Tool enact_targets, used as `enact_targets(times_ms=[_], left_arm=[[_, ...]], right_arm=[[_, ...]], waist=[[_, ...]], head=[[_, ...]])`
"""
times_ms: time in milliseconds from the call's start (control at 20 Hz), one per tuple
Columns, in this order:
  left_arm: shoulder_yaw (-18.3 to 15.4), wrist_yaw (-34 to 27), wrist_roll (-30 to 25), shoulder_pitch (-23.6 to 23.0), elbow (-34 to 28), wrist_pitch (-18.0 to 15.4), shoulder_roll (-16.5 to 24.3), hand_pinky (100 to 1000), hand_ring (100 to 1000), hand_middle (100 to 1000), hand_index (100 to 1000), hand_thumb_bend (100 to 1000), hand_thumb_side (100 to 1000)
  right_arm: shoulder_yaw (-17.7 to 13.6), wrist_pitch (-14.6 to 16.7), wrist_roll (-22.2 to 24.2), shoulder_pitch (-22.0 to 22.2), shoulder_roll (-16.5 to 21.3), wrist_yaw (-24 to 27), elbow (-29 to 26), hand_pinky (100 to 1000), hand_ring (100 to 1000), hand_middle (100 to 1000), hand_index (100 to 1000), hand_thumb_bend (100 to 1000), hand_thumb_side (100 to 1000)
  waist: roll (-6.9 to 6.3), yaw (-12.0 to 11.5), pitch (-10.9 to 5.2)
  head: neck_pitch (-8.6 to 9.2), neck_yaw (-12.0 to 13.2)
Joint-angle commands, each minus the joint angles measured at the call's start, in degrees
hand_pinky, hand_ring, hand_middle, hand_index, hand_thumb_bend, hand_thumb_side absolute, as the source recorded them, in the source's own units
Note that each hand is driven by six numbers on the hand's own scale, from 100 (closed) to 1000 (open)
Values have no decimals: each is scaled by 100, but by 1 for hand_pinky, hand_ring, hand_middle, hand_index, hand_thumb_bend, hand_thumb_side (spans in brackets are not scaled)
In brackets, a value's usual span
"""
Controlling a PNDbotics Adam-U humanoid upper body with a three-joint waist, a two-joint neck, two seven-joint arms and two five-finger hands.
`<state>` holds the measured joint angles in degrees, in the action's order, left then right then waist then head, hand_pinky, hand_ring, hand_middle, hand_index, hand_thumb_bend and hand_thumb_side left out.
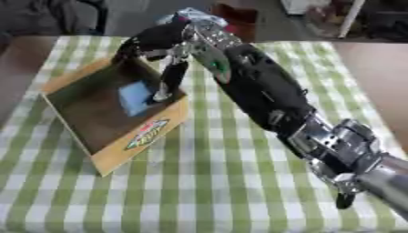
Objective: Pick up objects on the table and place them in the box.
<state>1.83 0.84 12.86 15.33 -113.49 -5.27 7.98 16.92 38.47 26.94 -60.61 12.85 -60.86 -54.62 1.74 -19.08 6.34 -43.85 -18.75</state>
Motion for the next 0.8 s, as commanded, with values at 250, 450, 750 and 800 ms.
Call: enact_targets(times_ms=[250,450,750,800], left_arm=[[-34,8,11,80,-111,-13,45,654,605,652,705,100,677],[-47,17,23,57,-111,-8,53,654,605,652,705,100,677],[-95,50,70,2,-111,5,79,654,605,652,704,100,678],[-103,59,78,-8,-111,7,84,654,605,652,704,100,678]], right_arm=[[-185,59,-545,-81,185,-223,-85,878,938,893,1000,550,523],[-375,-50,-966,-104,409,154,-170,856,924,887,991,425,470],[-691,-461,-1202,83,891,1350,-517,798,964,899,951,224,397],[-746,-556,-1185,143,969,1683,-558,793,967,900,948,207,389]], waist=[[-53,47,-70],[-60,111,-85],[-71,272,-96],[-74,312,-98]], head=[[-26,47],[-26,97],[-26,231],[-26,257]])
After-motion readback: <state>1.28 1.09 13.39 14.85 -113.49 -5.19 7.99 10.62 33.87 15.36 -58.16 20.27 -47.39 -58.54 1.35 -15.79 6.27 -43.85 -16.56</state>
